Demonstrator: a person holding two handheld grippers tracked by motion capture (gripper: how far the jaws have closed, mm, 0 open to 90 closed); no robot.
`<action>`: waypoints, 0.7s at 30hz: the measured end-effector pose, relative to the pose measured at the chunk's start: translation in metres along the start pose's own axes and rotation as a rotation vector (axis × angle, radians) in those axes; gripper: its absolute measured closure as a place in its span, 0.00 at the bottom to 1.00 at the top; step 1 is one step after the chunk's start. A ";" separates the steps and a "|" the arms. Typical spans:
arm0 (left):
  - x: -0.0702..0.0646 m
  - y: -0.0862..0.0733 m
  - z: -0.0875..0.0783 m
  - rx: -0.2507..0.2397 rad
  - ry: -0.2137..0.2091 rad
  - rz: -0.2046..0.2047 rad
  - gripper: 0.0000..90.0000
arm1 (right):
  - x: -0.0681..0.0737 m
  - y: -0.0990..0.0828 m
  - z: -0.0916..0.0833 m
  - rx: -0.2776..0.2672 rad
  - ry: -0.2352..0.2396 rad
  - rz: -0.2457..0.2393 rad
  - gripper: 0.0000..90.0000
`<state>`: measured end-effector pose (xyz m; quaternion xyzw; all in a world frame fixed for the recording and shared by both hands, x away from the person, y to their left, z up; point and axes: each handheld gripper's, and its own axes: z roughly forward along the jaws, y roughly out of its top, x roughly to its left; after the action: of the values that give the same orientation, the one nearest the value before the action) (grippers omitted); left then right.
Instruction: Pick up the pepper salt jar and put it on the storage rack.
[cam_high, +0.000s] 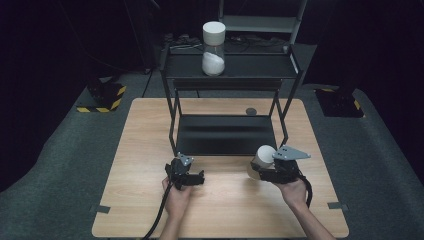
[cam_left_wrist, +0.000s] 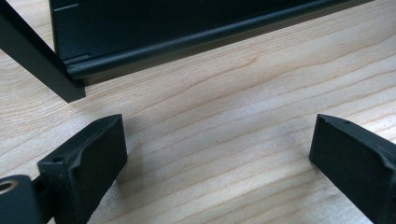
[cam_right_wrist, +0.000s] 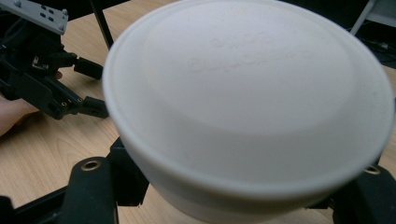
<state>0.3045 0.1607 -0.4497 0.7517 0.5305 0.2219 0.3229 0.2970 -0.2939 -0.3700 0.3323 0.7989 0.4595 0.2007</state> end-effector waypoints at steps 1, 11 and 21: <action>0.000 0.000 0.000 0.000 0.000 0.000 0.05 | -0.001 0.001 -0.001 0.001 0.001 0.002 0.38; 0.000 0.000 0.000 0.000 0.000 0.000 0.05 | -0.009 0.020 -0.007 0.000 0.005 0.015 0.38; 0.000 0.000 0.000 0.000 0.000 0.000 0.05 | -0.015 0.041 -0.013 0.007 0.006 0.001 0.38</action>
<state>0.3045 0.1608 -0.4496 0.7518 0.5304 0.2219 0.3228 0.3130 -0.2980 -0.3279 0.3319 0.8009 0.4578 0.1968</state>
